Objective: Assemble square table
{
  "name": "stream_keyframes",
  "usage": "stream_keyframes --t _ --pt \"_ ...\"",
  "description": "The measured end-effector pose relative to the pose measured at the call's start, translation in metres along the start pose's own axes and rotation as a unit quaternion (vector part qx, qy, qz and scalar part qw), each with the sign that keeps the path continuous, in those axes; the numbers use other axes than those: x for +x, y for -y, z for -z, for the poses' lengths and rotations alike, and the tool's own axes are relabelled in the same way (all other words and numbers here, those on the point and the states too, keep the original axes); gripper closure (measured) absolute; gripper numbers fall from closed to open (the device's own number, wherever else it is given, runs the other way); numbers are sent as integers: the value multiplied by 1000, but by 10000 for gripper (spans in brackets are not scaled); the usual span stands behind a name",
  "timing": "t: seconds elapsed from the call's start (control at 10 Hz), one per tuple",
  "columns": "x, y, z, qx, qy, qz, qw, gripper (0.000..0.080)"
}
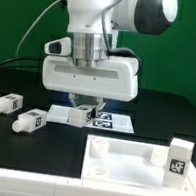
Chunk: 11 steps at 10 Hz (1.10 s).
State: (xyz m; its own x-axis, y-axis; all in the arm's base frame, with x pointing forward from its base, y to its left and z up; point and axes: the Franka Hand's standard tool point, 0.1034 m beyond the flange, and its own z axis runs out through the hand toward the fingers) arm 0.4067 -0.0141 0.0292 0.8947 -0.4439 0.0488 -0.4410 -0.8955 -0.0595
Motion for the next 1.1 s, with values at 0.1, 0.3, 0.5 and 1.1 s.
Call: stream_keyframes --t 0.1,0.3,0.5,1.1 --pt "-20 0 -7 -11 4 7 1000 515" --pt "-32 7 -11 -14 7 -4 1000 515" --pt "-30 9 -7 -11 4 -4 1000 515" --pt "4 8 5 27 163 -9 986 157"
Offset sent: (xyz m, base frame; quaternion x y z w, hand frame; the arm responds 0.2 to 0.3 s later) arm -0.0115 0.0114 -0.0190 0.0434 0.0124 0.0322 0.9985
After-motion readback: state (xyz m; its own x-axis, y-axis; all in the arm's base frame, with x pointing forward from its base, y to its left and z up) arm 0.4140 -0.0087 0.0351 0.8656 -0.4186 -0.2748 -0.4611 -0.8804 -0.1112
